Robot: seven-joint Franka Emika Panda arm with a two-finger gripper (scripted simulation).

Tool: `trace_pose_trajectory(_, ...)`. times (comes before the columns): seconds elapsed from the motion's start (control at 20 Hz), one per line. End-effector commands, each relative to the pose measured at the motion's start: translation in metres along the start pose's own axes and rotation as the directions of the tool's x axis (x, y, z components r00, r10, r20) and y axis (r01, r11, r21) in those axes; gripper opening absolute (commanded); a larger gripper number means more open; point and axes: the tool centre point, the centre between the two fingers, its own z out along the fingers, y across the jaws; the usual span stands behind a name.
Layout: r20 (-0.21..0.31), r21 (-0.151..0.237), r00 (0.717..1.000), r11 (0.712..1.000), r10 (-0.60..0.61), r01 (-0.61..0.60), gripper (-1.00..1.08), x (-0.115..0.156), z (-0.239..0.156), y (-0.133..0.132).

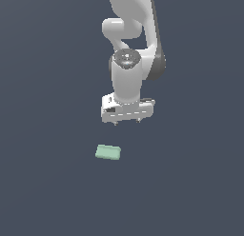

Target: Pick up the object and move it to a goal position.

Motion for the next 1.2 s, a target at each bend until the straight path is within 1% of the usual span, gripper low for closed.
trace_pose_trajectory(0.0, 0.001, -0.003, 0.999, 0.999, -0.038, 0.038, 1.00, 0.002, 0.003, 0.003)
trace_pose_trajectory(0.3, 0.005, -0.010, 0.986, 0.986, -0.166, 0.166, 1.00, 0.010, 0.012, 0.012)
trace_pose_trajectory(0.55, 0.009, -0.016, 0.956, 0.956, -0.294, 0.294, 1.00, 0.018, 0.021, 0.021)
trace_pose_trajectory(0.7, 0.013, -0.018, 0.930, 0.929, -0.369, 0.369, 1.00, 0.022, 0.027, 0.027)
trace_pose_trajectory(0.85, 0.016, -0.019, 0.898, 0.897, -0.440, 0.441, 1.00, 0.026, 0.033, 0.033)
trace_pose_trajectory(1.15, 0.022, -0.020, 0.818, 0.818, -0.575, 0.575, 1.00, 0.034, 0.045, 0.044)
